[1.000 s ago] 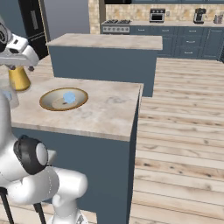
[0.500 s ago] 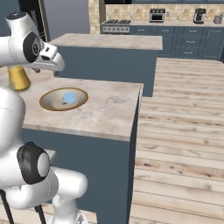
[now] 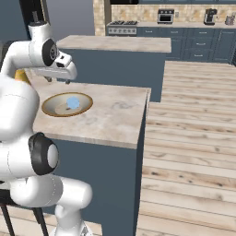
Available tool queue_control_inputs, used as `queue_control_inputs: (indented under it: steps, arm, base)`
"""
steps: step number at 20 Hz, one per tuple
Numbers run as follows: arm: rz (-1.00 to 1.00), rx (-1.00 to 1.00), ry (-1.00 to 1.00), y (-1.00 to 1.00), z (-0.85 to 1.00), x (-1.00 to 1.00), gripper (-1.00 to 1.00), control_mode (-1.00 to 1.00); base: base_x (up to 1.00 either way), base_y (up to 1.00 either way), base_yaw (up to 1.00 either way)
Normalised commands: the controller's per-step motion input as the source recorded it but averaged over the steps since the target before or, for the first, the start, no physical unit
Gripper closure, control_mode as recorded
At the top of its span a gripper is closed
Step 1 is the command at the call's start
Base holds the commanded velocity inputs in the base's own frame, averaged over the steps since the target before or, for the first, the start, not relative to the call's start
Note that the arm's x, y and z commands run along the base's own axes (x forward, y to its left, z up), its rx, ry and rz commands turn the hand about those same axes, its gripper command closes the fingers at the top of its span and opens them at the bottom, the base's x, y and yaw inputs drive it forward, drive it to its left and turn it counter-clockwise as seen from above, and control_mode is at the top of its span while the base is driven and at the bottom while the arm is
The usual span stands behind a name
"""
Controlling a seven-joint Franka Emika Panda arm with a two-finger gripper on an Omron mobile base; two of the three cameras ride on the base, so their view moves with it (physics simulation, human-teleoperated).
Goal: There are two ice cubes in the ice bowl. Place both ice cubes in the glass cup.
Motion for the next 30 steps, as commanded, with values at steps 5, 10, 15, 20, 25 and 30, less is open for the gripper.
queue_control_inputs:
  steps: [5,10,15,20,25,30]
  arm:
    - [0.00,0.00,0.20,-0.04,-0.46,0.11,-1.00,-1.00]
    - [0.00,0.00,0.15,-0.03,-0.58,0.00,-1.00,-1.00]
    - [0.00,0.00,0.02,-0.01,-0.52,0.00,-1.00,-1.00]
    - [0.00,0.00,0.00,-0.02,-0.25,0.00,-1.00,-1.00]
    - [0.00,0.00,-0.04,0.00,-0.12,0.06,-1.00,-1.00]
    - [0.00,0.00,-0.04,0.00,-0.08,0.23,-1.00,-1.00]
  base:
    - [0.00,0.00,0.00]
    - [0.00,0.00,0.00]
    - [0.00,0.00,0.00]
    - [0.00,0.00,0.00]
    - [0.00,0.00,0.00]
    - [0.00,0.00,0.00]
